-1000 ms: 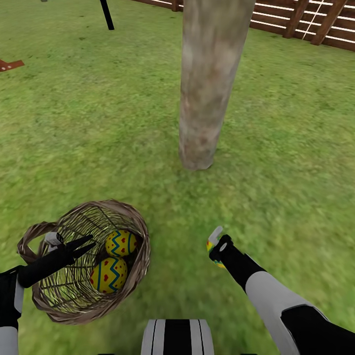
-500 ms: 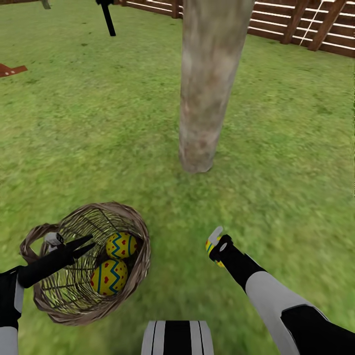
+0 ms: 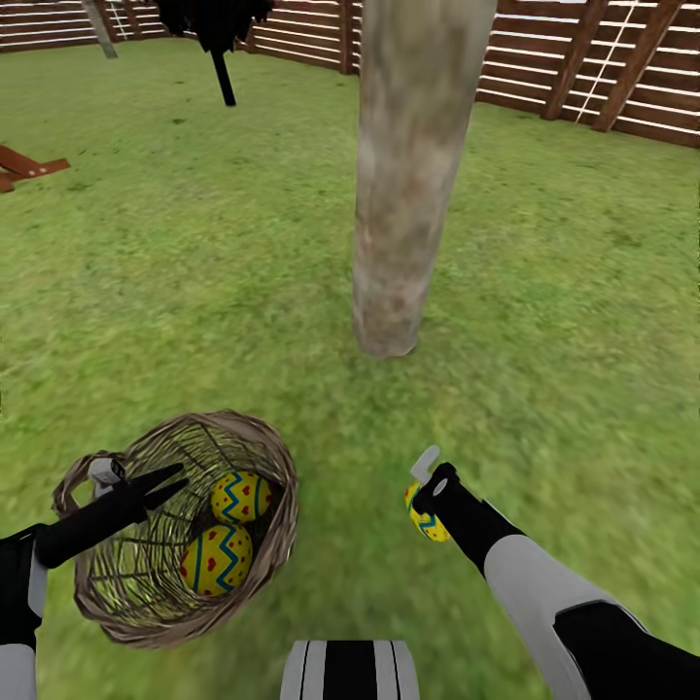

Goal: Take the three Easter eggs out of the wicker basket on the lawn in the garden, then place them on the lawn next to a single tree (choose any tree) so that all three eggs are next to the same tree and none are left in the basket.

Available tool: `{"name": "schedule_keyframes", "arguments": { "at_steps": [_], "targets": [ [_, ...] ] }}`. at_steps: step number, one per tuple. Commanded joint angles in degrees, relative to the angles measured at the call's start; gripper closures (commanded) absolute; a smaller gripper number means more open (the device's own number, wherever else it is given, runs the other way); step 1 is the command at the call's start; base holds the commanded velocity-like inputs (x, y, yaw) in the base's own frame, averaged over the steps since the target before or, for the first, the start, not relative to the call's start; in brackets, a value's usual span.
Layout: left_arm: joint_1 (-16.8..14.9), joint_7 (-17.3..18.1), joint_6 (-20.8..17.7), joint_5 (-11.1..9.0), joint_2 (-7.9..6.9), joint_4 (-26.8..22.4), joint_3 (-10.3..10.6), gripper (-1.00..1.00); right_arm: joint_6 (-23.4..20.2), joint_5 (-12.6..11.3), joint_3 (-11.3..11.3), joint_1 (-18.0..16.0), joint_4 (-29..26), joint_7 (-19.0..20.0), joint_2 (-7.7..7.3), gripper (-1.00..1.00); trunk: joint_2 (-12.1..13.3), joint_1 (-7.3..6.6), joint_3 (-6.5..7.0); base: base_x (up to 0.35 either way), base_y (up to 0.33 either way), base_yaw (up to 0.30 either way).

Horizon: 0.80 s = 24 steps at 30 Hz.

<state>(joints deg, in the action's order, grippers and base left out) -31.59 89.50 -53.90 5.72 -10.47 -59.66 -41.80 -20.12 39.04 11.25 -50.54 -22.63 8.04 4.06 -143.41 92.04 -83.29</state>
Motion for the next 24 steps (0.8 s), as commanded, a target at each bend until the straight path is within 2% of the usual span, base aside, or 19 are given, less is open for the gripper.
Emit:
{"name": "schedule_keyframes", "arguments": {
  "at_steps": [1, 14, 20, 24],
  "targets": [
    [-0.05, 0.5, -0.6, 0.61, 0.02, -0.03, -0.12, -1.0, -0.36, 0.6, 0.17, 0.0, -0.14, 0.39, -0.02, -1.0, 0.0, -0.03, 0.19, 0.0, 0.0, 0.0],
    [-0.05, 0.5, -0.6, 0.6, 0.01, -0.03, -0.12, -1.0, -0.3, 0.69, 0.26, 0.0, -0.53, 0.46, 0.04, -1.0, 0.19, -0.38, 3.07, 0.0, 0.0, 0.0],
    [-0.05, 0.5, -0.63, 0.59, 0.07, 0.32, -0.08, -1.0, -0.49, 0.6, 0.26, 0.0, -0.98, 0.57, 0.14, -1.0, 2.6, -1.69, 4.15, 0.0, 0.0, 0.0],
    [-0.05, 0.5, -0.68, 0.6, 0.15, 0.3, -0.08, -1.0, -1.07, 0.59, 0.13, 0.0, -4.99, 0.65, 0.02, -1.0, 4.2, -2.57, 4.87, 0.0, 0.0, 0.0]
  ]
}}
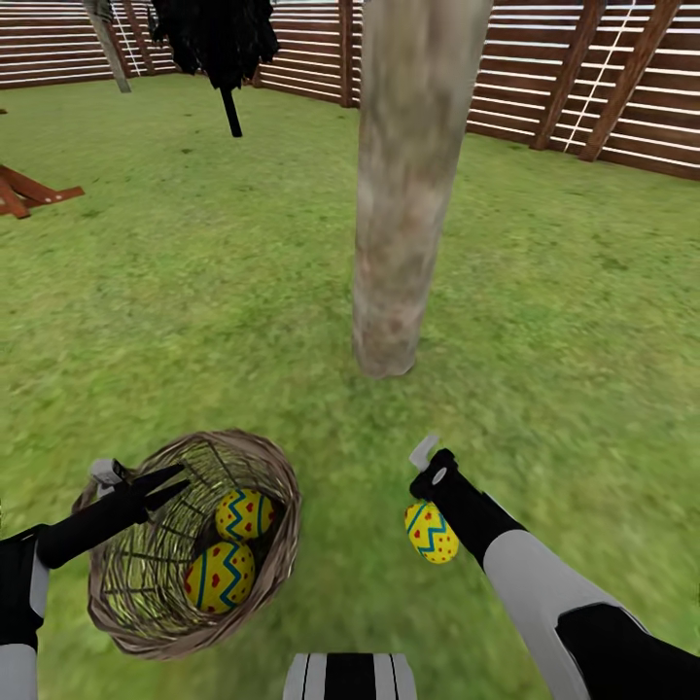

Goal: Take the three Easter eggs out of the wicker basket on the lawn in the garden, then place them on the lawn next to a single tree (choose any tree) so that all three eggs are next to the same tree and none are left in the basket.

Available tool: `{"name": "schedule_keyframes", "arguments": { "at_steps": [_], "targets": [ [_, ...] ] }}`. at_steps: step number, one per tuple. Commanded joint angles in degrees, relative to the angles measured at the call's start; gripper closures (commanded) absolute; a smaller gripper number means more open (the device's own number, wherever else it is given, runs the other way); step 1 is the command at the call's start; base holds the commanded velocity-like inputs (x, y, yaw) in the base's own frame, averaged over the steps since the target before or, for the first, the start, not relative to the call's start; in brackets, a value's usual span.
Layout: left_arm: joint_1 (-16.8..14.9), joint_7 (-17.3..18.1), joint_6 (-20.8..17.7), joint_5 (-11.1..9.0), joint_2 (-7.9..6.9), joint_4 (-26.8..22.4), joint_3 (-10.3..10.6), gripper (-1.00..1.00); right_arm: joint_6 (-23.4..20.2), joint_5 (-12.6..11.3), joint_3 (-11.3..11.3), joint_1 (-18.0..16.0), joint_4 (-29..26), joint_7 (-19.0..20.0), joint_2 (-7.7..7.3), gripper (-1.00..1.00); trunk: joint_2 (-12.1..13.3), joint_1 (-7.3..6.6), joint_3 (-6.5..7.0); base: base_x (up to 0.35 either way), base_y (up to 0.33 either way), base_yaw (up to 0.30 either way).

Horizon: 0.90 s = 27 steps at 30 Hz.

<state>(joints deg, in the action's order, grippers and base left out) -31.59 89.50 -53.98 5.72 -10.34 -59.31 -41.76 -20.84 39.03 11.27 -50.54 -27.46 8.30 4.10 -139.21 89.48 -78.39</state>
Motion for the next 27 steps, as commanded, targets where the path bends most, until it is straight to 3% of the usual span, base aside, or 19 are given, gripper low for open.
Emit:
{"name": "schedule_keyframes", "arguments": {
  "at_steps": [1, 9, 11, 13, 21, 27],
  "targets": [
    [-0.05, 0.5, -0.6, 0.61, 0.0, -0.1, -0.14, -1.0, -0.38, 0.57, 0.1, 0.0, -0.37, 0.43, -0.03, -1.0, 0.4, -0.23, 0.15, 0.0, 0.0, 0.0],
    [-0.05, 0.5, -0.65, 0.69, -0.01, 0.09, -0.1, -1.0, -2.26, 0.53, 0.05, 0.0, -5.48, 0.94, -0.05, -1.0, 3.61, -1.99, 1.58, 0.0, 0.0, 0.0],
    [-0.05, 0.5, -0.66, 0.75, 0.1, 0.2, -0.03, -1.0, -3.67, 0.54, 0.12, 0.0, -7.48, 3.21, -0.05, -1.0, 4.41, -2.43, 1.94, 0.0, 0.0, 0.0],
    [-0.03, 0.5, -0.61, 0.78, 0.02, 0.15, -0.06, -1.0, -4.78, 0.6, 0.15, 0.0, -9.8, 8.22, -0.05, -1.0, 5.21, -2.87, 2.3, 0.0, 0.0, 0.0],
    [0.13, 0.5, -1.45, 0.71, -1.85, 0.03, -0.22, -1.0, -7.79, 0.57, 0.27, 0.07, -13.59, 11.4, 0.15, -1.0, 8.42, -4.63, 3.74, 0.0, 0.0, 0.0],
    [0.13, 0.5, -2.56, 0.71, -2.13, -0.02, -0.2, -1.0, -8.0, 0.61, 0.25, 0.09, -15.46, 17.24, 0.02, -1.0, 10.83, -5.94, 4.81, 0.0, 0.0, 0.015]
  ]
}}
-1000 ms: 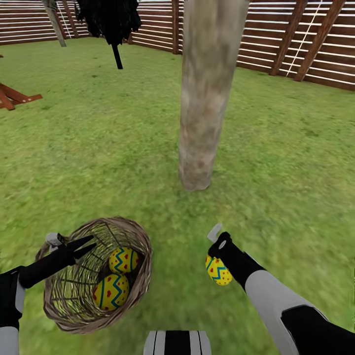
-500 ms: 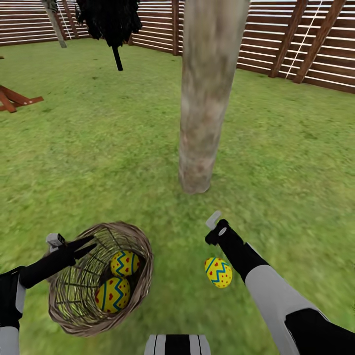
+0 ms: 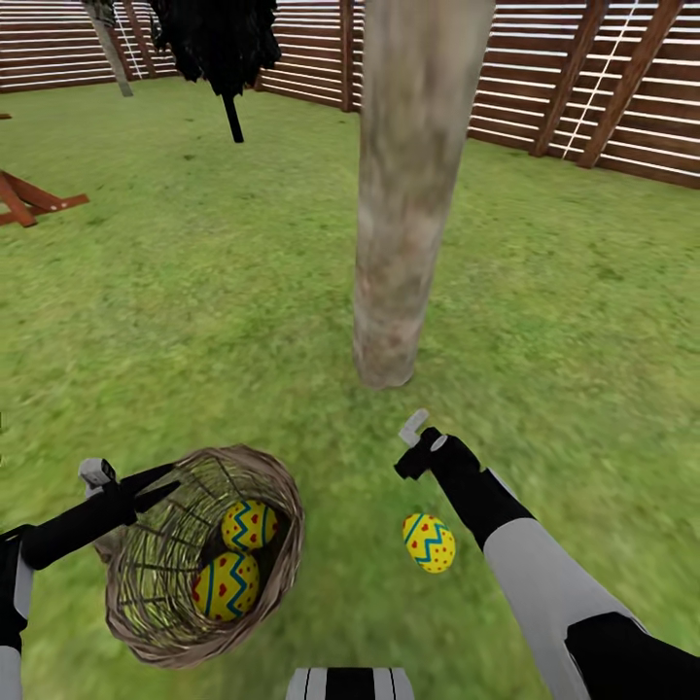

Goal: Take the three Easter eggs out of the wicker basket on the lawn in the garden, then place them on the lawn next to a single tree (choose any tree) so that all three eggs are next to the same tree and none are left in the basket.

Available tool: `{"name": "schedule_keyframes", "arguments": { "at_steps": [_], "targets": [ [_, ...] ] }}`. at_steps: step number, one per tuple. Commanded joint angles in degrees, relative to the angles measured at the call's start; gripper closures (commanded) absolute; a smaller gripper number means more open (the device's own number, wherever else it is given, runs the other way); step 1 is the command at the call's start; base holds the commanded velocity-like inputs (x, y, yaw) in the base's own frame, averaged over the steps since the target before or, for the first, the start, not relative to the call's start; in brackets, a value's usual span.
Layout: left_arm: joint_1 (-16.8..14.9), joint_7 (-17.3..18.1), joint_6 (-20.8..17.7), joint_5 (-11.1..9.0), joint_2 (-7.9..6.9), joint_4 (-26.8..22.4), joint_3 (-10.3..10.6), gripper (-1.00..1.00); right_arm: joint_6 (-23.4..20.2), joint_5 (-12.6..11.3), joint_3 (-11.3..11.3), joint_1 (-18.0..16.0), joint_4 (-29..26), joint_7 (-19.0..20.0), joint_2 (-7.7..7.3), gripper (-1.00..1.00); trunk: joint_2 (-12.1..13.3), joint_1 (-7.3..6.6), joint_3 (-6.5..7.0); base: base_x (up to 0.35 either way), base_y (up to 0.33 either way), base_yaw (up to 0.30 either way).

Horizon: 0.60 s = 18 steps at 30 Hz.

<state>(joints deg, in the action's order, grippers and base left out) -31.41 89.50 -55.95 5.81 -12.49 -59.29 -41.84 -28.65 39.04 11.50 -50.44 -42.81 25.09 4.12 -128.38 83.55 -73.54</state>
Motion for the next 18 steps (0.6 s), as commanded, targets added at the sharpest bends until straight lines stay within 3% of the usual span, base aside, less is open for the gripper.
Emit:
{"name": "schedule_keyframes", "arguments": {
  "at_steps": [1, 7, 18],
  "targets": [
    [-0.05, 0.5, -0.62, 0.61, 0.02, -0.02, -0.1, -1.0, -0.2, 0.6, 0.02, -0.01, -0.36, 0.66, -0.05, -1.0, 0.4, -0.23, 0.15, 0.0, 0.0, 0.142],
    [0.38, 0.5, -0.64, 0.75, -0.06, 0.17, -0.5, -1.0, -0.18, 0.54, 0.02, 0.03, -0.72, 1.09, -0.02, -1.0, 2.81, -1.55, 1.22, 0.0, 0.0, 0.258],
    [0.48, 0.5, -0.6, 0.78, 0.05, 0.14, -0.69, -1.0, -0.26, 0.58, 0.03, 0.16, -0.82, 1.11, 0.09, -1.0, 2.81, -1.55, 1.22, 0.0, 0.0, 0.287]
  ]
}}
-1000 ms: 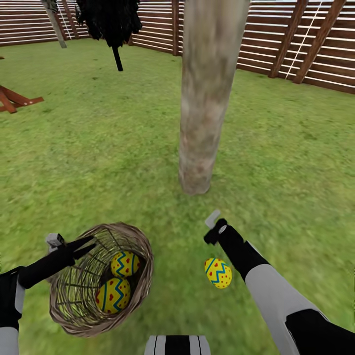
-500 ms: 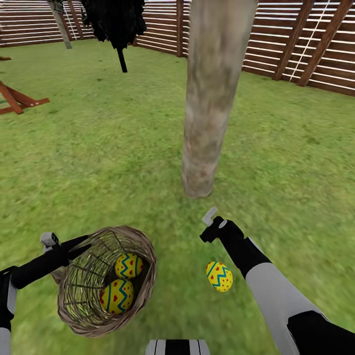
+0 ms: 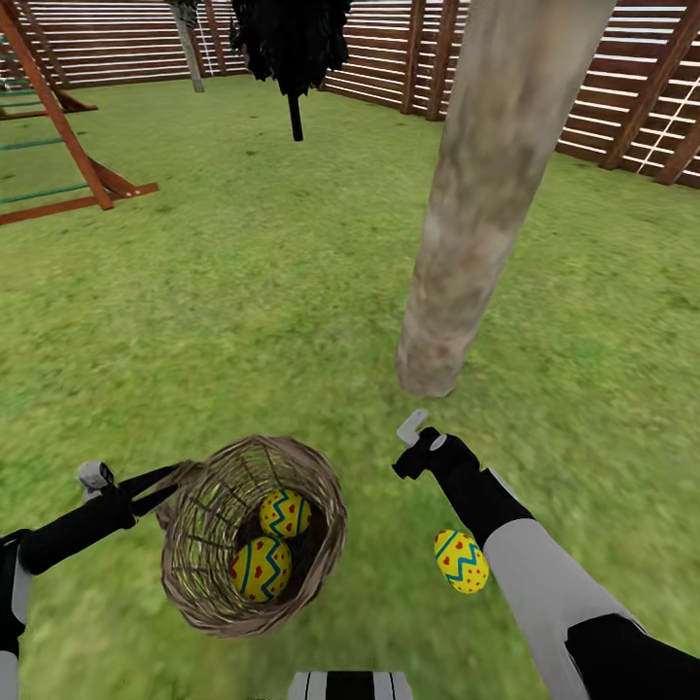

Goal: Take the three Easter eggs out of the wicker basket on the lawn in the garden, then place them on the lawn next to a single tree (choose any tree) so that all three eggs are next to the same tree and none are left in the basket.

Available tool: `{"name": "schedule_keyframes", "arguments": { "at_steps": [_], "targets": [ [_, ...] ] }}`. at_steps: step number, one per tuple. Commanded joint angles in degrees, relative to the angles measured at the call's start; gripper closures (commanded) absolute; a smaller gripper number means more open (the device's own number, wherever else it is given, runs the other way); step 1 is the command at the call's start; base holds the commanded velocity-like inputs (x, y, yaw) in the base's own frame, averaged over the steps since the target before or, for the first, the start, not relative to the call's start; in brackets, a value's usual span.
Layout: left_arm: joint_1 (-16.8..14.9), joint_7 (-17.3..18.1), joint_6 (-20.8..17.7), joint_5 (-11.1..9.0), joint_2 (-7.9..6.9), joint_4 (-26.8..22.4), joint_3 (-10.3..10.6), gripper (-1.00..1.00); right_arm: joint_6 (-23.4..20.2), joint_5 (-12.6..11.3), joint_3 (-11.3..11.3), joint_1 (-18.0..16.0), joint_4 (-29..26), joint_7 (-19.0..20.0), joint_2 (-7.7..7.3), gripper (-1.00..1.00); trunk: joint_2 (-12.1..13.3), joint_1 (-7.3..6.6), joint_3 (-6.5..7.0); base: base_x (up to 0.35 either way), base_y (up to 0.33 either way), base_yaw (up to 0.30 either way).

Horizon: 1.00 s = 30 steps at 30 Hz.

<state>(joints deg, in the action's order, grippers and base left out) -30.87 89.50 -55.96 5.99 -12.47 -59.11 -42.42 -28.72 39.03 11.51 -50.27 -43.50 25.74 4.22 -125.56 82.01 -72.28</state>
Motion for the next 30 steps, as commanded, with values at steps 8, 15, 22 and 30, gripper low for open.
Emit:
{"name": "schedule_keyframes", "arguments": {
  "at_steps": [8, 15, 22, 30],
  "targets": [
    [-0.06, 0.5, -0.64, 0.53, -0.02, -0.16, -0.31, -1.0, -2.64, 0.61, 0.07, 0.0, -0.18, 0.45, 0.18, -1.0, -0.02, -0.01, -0.04, 0.0, 0.0, 0.287],
    [-0.06, 0.5, -0.63, 0.43, -0.1, -0.22, -0.89, -1.0, -2.94, 0.61, 0.07, 0.0, -0.18, 0.45, 0.23, -1.0, 1.59, -0.89, 0.68, 0.0, 0.0, 0.287],
    [-0.06, 0.5, -0.65, 0.43, -0.1, -0.2, -0.88, -1.0, -3.01, 0.61, 0.09, 0.0, -0.2, 0.45, 0.26, -1.0, 4.4, -2.42, 1.94, 0.0, 0.0, 0.287],
    [-0.06, 0.5, -0.62, 0.51, -0.01, -0.1, -0.82, -1.0, -3.01, 0.63, 0.09, 0.01, -0.1, 0.5, 0.31, -1.0, 7.6, -4.18, 3.37, 0.0, 0.0, 0.287]
  ]
}}
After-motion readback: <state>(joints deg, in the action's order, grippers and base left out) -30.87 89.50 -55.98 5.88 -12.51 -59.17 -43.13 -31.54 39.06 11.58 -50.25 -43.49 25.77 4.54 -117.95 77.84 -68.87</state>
